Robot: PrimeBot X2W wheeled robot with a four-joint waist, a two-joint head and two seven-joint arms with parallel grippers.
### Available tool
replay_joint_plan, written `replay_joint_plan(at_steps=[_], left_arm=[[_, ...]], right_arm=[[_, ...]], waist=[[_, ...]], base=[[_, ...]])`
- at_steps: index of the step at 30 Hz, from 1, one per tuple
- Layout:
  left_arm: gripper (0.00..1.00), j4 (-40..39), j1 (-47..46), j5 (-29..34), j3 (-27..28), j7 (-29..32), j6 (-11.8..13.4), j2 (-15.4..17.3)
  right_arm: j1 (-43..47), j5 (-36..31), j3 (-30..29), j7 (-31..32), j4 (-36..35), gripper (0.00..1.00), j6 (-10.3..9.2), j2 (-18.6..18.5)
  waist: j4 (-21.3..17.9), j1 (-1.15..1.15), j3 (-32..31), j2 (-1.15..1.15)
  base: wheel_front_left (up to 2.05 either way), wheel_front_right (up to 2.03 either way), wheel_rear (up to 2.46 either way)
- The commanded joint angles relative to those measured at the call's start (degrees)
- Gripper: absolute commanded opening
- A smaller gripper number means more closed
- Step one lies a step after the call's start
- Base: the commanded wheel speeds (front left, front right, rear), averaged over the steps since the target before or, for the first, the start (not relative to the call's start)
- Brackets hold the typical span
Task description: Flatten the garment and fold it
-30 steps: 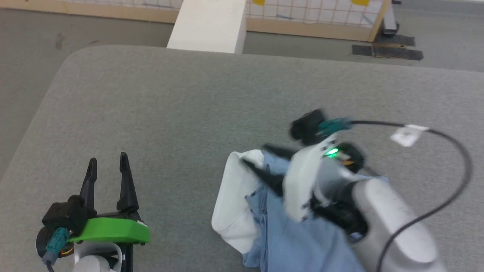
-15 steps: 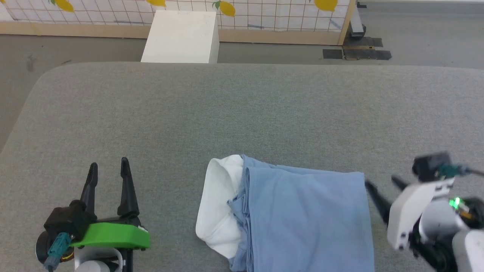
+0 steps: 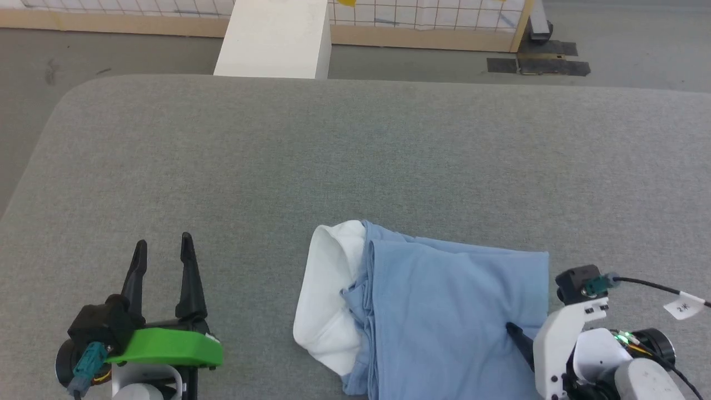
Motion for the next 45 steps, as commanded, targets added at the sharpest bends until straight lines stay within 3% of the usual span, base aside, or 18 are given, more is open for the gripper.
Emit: replay_joint_plan(at_steps=[1,2,3,4,10,19,22,27,34,45], left_arm=[[1.0,0.19,-0.32,0.87,-0.07,-0.27,-0.2,-0.07],[1.0,0.2,-0.31,0.86,-0.05,-0.27,-0.15,-0.05],[1.0,0.18,-0.27,0.84,0.0,-0.27,-0.08,-0.02],[1.0,0.16,-0.22,0.82,0.04,-0.27,-0.02,0.01],[1.0,-0.54,0.18,0.6,0.66,-0.27,0.47,0.2],[1.0,-4.49,2.06,0.44,2.96,-0.25,1.71,1.41],[1.0,-6.58,1.37,0.75,3.07,0.36,2.07,2.03],[1.0,-10.03,-0.83,1.9,2.35,2.42,2.27,3.44],[1.0,-14.79,-4.43,3.74,0.77,6.82,1.95,5.89],[1.0,-17.79,-5.89,4.8,0.91,8.7,2.68,7.59]], right_arm=[[-0.74,0.62,1.06,0.53,1.41,1.0,-0.08,0.35],[-0.96,1.13,1.27,0.78,1.81,0.95,-0.08,0.49],[-1.31,1.6,1.51,0.94,2.06,0.31,-0.08,0.55],[-1.56,1.92,1.76,1.1,2.13,0.0,-0.08,0.49],[-3.42,4.51,3.96,2.77,0.05,0.0,-0.08,-2.32],[-10.25,7.5,10.18,6.43,-4.12,0.0,-0.08,-16.49],[-13.57,8.67,10.95,6.37,-3.03,0.0,-0.08,-21.09],[-19.24,9.41,10.61,3.7,1.71,0.0,-0.08,-25.24],[-26.46,6.93,5.89,-2.97,12.41,0.0,-0.08,-27.3],[-31.9,-0.3,-10.5,-10.89,27.43,0.0,-0.08,-27.35]], waist=[[0.19,0.0,0.21,0.0],[0.16,0.0,0.26,0.0],[0.1,0.0,0.29,0.0],[0.02,0.0,0.32,0.0],[-2.95,0.0,0.76,0.0],[-16.52,0.0,3.79,0.0],[-20.8,0.0,6.03,0.0],[-24.9,0.0,10.17,0.0],[-24.41,0.0,17.68,0.0],[-19.2,0.0,23.71,0.0]], base=[[0.0,0.0,0.0],[0.0,0.0,0.0],[0.0,0.0,0.0],[0.0,0.0,0.0],[0.0,0.0,0.0],[0.0,0.0,0.0],[0.0,0.0,0.0],[0.0,0.0,0.0],[0.0,0.0,0.0],[0.0,0.0,0.0]])
